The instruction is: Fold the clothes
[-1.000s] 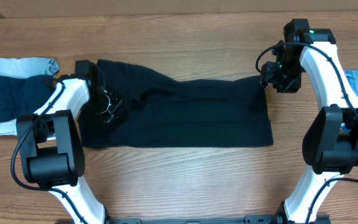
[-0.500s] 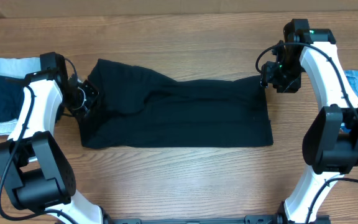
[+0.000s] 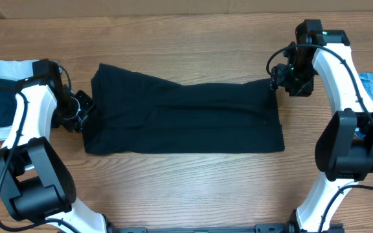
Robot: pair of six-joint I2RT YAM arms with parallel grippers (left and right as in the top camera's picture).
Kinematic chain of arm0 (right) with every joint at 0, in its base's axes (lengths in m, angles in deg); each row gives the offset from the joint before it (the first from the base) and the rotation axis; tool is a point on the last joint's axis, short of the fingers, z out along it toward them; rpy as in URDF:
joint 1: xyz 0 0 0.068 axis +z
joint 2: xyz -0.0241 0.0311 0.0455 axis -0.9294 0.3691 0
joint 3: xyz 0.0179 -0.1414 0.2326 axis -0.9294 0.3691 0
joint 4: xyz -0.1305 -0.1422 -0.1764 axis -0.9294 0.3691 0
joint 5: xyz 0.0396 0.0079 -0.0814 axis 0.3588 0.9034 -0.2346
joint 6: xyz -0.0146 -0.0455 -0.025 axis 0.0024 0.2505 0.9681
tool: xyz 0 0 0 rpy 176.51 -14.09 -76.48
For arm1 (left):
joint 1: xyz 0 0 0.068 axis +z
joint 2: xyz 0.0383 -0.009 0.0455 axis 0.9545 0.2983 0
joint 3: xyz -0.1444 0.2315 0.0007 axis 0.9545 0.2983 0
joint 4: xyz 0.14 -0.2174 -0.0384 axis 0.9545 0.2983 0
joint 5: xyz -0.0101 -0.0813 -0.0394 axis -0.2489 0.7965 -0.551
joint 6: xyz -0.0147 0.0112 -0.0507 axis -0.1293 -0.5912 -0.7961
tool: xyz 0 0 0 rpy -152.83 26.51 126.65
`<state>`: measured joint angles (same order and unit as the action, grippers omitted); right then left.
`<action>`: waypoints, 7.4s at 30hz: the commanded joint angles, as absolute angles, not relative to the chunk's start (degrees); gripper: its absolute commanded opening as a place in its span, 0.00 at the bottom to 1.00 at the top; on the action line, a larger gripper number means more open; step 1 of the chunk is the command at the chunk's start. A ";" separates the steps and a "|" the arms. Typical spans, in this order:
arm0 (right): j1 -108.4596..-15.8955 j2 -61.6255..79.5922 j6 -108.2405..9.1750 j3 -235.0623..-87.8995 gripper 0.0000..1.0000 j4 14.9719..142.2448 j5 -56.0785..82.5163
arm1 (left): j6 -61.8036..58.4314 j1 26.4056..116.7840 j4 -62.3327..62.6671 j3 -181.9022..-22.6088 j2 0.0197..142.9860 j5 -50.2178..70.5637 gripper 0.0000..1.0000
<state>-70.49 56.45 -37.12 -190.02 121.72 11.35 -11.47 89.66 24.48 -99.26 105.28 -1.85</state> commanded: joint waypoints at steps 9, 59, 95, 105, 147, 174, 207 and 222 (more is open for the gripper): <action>-70.34 58.37 -38.67 -186.15 0.60 111.99 14.30 | 2.63 82.84 19.48 -99.79 104.69 1.80 0.45; -69.34 61.58 -46.52 -184.14 0.06 106.66 25.34 | 13.38 71.06 9.34 -112.09 117.33 -1.32 0.26; -74.78 55.59 -42.84 -191.96 0.29 113.44 16.84 | 11.81 74.25 23.78 -139.98 122.48 5.10 0.29; -70.17 55.44 -38.12 -191.83 0.38 117.50 24.79 | 7.29 72.24 50.01 -141.47 107.49 -15.88 0.15; -81.09 53.98 -40.09 -170.61 0.10 105.15 18.34 | 10.13 68.70 26.19 -107.28 98.97 -6.85 0.55; -81.20 50.83 -38.76 -162.23 0.37 95.71 15.68 | 9.65 68.44 22.78 -107.28 98.97 -5.37 0.62; -81.29 44.01 -38.67 -161.80 0.48 93.55 13.58 | 9.69 68.44 20.94 -107.28 98.97 -5.35 0.65; -81.16 44.91 -38.84 -159.00 0.39 91.71 15.26 | 9.71 68.44 20.77 -107.28 98.97 -5.37 0.66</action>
<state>-81.34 44.60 -38.63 -159.79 91.86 15.07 10.50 68.85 20.79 -107.59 99.73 -6.04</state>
